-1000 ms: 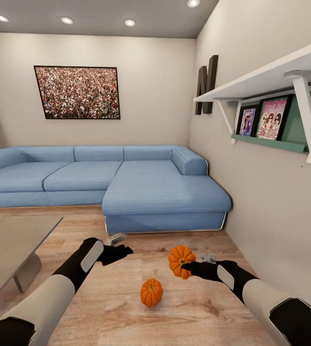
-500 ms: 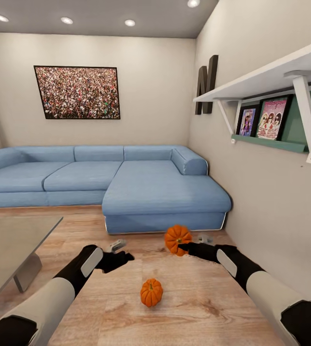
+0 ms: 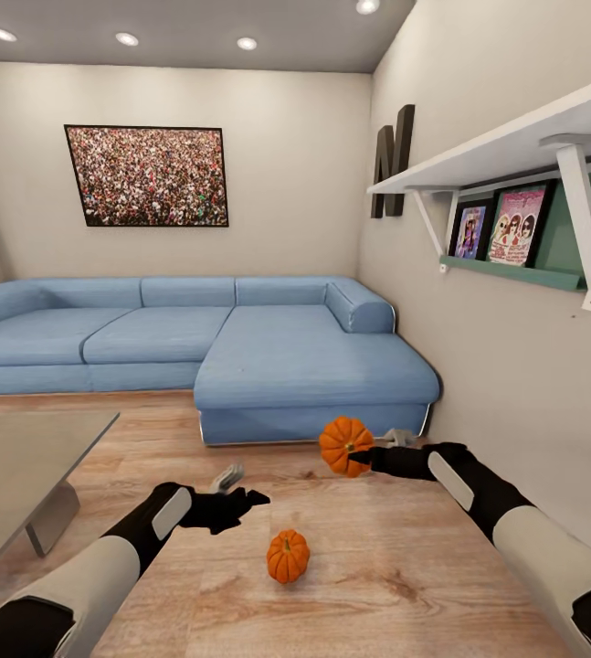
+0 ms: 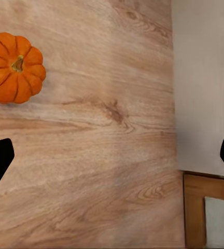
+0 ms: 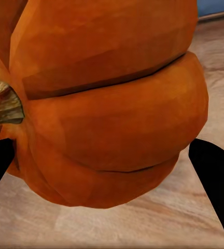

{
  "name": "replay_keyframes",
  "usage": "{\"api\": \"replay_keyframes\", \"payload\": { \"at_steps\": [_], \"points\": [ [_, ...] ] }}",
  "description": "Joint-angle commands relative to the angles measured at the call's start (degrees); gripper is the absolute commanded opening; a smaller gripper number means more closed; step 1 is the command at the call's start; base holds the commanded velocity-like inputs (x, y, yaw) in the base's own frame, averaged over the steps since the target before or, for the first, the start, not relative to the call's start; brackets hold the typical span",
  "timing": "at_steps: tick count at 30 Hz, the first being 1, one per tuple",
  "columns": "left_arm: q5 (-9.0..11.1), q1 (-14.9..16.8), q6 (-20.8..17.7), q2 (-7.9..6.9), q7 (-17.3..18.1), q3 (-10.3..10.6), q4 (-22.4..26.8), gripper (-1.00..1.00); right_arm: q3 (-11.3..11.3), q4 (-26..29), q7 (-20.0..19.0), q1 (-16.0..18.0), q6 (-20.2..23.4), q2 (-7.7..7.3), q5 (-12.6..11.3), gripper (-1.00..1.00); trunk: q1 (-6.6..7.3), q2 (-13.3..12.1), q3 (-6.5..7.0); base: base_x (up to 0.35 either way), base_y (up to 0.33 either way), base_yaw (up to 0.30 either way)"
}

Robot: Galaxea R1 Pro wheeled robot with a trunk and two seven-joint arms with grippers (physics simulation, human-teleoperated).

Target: Place each of the two pumpkins and all three candles from the living room inside a cabinet in the living room (use any cabinet), then make sure every cabinet is closed, and position the cauldron so it is next to a table in the living room.

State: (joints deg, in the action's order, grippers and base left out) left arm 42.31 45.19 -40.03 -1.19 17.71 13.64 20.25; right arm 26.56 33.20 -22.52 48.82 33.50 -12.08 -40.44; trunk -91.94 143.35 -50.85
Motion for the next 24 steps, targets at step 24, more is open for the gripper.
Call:
{"api": "replay_keyframes", "payload": {
  "at_steps": [24],
  "points": [
    [-4.4, 0.0, 0.1, 0.39, 5.7, 0.4, -4.1, 1.00, 0.4, 9.2, -2.2, -0.1, 10.0, -1.57, -0.3, -1.00, 0.01, 0.0, -0.06, 0.164, 0.000, 0.000]
  ]
}}
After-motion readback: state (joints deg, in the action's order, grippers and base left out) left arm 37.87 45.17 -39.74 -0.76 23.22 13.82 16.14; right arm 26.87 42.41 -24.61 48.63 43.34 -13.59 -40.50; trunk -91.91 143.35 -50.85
